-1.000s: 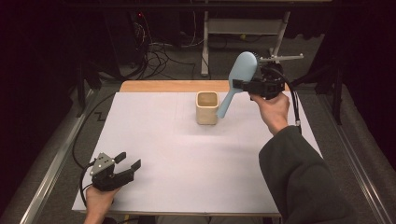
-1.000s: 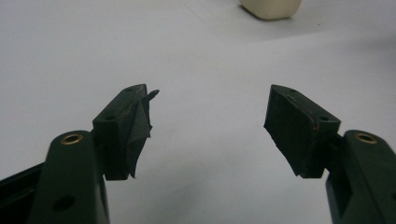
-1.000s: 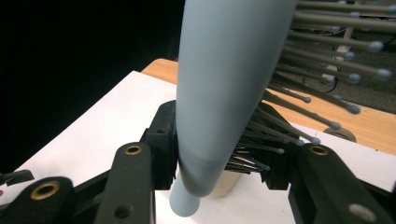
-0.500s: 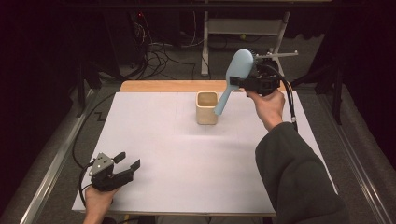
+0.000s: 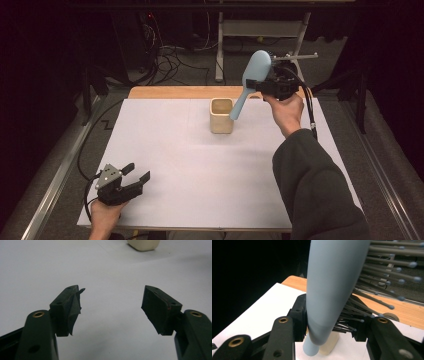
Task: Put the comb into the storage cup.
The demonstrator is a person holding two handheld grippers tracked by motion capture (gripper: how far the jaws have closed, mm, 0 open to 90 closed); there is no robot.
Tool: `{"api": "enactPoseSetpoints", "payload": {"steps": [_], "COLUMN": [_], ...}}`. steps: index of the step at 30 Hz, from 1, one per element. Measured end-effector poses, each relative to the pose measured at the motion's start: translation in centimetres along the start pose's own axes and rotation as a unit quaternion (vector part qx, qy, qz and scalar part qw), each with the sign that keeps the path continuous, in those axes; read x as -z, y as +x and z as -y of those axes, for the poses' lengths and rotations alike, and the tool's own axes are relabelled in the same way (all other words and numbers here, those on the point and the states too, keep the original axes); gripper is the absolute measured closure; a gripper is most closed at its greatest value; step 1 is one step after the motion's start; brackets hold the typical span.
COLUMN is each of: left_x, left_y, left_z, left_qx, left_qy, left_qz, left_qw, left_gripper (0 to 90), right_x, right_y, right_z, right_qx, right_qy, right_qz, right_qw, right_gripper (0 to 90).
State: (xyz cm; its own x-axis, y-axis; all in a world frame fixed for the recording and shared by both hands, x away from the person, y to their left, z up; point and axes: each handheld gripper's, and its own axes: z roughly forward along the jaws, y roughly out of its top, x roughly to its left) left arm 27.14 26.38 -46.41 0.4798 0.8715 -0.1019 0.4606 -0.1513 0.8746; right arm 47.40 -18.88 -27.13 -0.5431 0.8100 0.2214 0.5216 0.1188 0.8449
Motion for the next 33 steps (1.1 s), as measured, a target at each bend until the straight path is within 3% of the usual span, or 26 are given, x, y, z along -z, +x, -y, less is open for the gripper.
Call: {"api": "enactPoseSetpoints", "payload": {"steps": [12,33], "left_x": [-0.1,-0.1], "left_y": [-0.1,-0.1], "left_z": [0.0,-0.1], "left_qx": [-0.003,-0.001], "left_qy": [0.003,0.004], "left_qz": [0.005,0.010], "left_qw": [1.0000,0.9999], "left_gripper": [31.7,31.4], "right_x": [-1.0,-2.8], "right_y": [0.1,1.2], "right_z": [-0.4,-1.4], "right_qx": [-0.010,0.004], "right_qy": [-0.004,-0.008], "right_qz": [0.004,0.024], "right_qw": [0.9999,0.9997], "right_gripper": [57.3,57.0]}}
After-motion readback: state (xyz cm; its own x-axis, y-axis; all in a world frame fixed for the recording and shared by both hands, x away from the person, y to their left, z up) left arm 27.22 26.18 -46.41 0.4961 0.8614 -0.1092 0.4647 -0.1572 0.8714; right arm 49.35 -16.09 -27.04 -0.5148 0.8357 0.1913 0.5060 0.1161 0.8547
